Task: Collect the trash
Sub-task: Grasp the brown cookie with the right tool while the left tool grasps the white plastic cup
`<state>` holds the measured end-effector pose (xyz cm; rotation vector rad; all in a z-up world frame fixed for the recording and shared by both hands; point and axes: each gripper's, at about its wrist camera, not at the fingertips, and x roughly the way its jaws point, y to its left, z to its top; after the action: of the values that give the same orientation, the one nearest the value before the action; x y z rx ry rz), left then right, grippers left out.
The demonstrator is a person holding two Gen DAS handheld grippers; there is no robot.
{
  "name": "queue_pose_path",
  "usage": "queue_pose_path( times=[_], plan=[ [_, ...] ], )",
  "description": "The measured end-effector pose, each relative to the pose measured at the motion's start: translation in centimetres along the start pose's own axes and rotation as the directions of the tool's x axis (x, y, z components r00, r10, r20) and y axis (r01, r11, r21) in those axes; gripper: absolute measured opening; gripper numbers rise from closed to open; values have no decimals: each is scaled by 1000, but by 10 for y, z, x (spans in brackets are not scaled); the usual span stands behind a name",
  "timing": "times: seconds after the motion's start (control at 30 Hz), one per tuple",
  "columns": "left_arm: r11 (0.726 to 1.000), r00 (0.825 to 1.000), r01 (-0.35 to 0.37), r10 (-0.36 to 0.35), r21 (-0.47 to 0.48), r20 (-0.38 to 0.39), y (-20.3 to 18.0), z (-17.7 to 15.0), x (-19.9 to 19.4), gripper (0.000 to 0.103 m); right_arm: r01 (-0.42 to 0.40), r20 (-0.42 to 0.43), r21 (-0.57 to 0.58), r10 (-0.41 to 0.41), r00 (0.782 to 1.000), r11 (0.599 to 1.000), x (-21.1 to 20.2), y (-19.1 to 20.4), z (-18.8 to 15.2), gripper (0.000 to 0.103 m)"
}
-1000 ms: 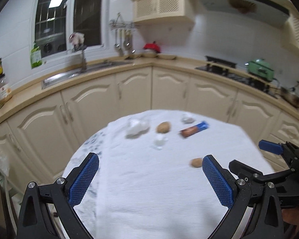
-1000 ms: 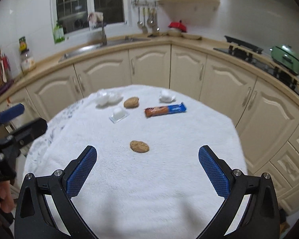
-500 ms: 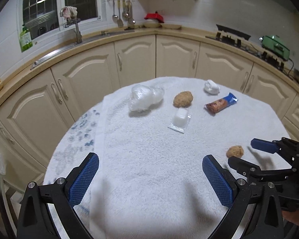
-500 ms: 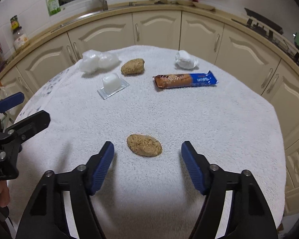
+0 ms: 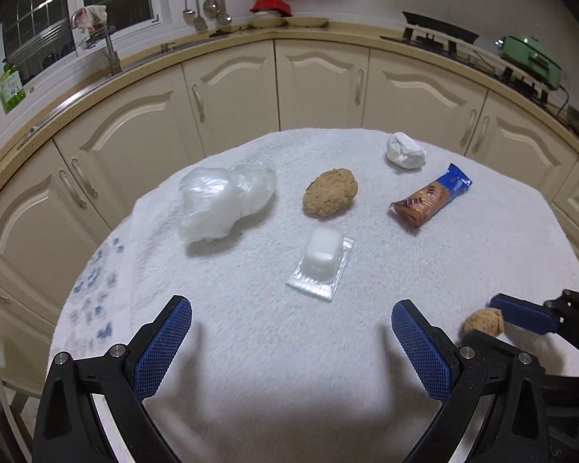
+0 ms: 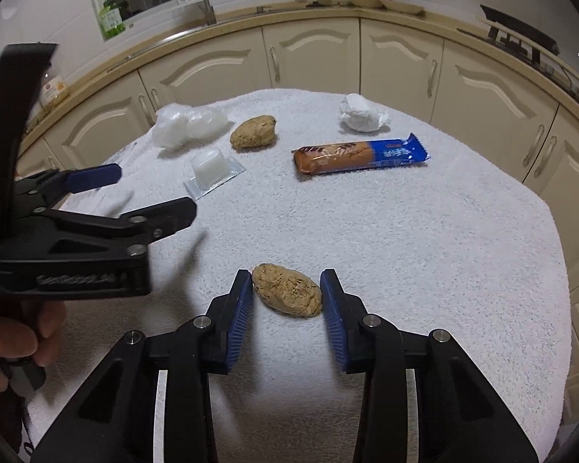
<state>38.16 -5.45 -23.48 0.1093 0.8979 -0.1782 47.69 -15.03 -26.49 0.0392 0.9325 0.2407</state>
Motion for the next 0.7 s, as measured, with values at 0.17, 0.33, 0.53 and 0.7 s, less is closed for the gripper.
queue_pose_path(
  times=[0.17,0.33,0.53,0.7],
  plan=[
    [1000,1000,-3,3,8,-12,-7,22,32,94,-9,25,23,8,1000,1000,-6,-11,7,37],
    [998,997,67,-68,-9,-24,-3,36,57,52,-21,31,47,19,999,999,-5,-18,9,37],
    [989,990,142,-142,-42,-7,10,40,64,23,-32,36,61,29,999,998,-6,-19,7,37],
    [988,988,152,-152,-29,22,10,32,55,23,-35,53,66,31,998,997,-20,-15,-2,37]
  ],
)
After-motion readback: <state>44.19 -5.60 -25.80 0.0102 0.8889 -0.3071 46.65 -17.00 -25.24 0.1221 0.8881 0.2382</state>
